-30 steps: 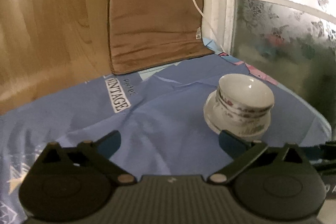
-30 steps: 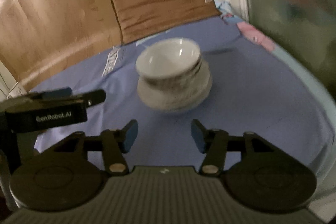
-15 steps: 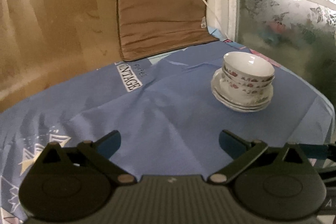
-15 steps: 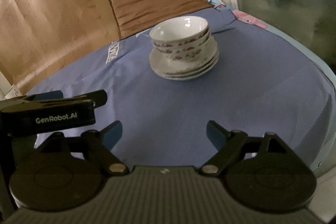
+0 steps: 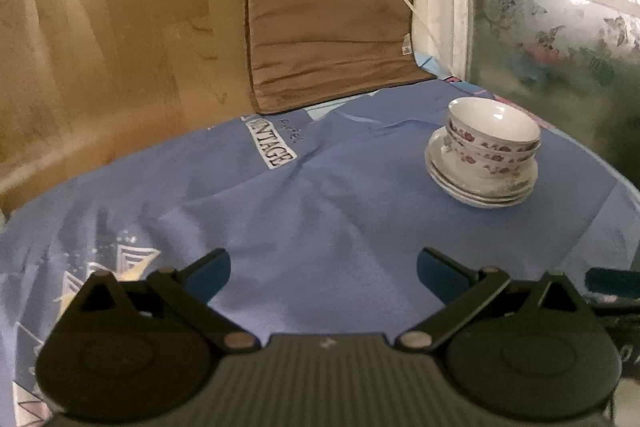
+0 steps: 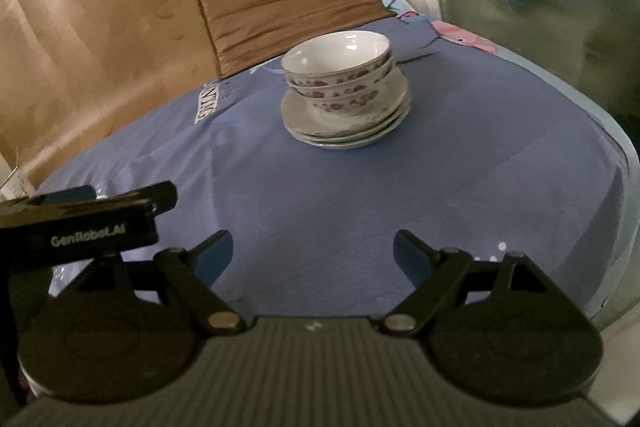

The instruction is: Organize plates and bowls

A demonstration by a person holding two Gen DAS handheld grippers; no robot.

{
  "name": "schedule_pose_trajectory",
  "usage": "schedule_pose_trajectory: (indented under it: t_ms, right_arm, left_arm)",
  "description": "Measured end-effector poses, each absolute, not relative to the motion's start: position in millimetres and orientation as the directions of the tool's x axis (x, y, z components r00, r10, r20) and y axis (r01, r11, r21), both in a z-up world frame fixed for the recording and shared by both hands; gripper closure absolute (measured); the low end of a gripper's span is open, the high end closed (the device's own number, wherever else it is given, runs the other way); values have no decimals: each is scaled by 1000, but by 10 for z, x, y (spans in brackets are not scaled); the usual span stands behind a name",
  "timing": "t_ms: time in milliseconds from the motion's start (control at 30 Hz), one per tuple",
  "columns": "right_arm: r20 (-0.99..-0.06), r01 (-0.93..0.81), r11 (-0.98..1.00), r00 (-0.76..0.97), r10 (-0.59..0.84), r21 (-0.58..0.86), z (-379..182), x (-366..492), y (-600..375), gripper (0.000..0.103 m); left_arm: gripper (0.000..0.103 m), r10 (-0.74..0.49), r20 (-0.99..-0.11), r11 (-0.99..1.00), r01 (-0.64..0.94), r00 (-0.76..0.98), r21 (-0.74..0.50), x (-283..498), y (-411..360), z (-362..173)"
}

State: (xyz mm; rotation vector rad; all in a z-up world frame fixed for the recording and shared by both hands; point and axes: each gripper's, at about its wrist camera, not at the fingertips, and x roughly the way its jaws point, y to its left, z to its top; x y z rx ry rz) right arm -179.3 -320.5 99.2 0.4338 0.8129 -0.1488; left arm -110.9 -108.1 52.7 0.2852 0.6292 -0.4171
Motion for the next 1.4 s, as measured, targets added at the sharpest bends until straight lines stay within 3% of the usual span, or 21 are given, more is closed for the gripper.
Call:
schedule_pose_trajectory:
  t_ms: [1400]
  right_arm:
    - [-692,372,849,721,-9,376,930,-1859,-3350,14]
  left_arm:
    - [0,-290,-714,851,513,638,113,-1059,-1185,335]
